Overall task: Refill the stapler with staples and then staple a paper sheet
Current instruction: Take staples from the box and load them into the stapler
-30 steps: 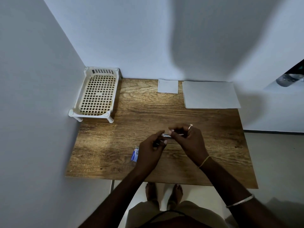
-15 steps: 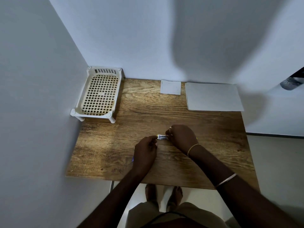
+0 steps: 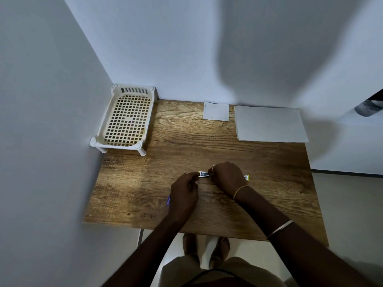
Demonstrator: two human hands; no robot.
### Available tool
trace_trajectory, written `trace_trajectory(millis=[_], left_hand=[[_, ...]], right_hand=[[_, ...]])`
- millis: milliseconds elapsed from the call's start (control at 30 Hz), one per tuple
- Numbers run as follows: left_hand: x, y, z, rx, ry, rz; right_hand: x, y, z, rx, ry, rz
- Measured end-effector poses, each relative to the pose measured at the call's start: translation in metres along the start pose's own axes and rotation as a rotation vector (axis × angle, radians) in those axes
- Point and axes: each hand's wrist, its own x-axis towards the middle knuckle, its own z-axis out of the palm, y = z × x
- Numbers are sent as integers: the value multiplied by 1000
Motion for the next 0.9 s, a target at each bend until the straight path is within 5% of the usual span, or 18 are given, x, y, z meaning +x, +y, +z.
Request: trace_trajectory(millis=[200,367,600,900], left_hand=[[-4,5,4,-35,7,-39],[-3,2,15,-204,20,-241],[13,11,24,-1149,-184,-516],[29,31,12,-1308,-127,-392]], right_hand=[[-2,5,3,-32,-11,-109],[-3,10,-4,98,92,-144],[-4,-1,-30,338,304,-168],[-10,-12,-51,479,310,-130]])
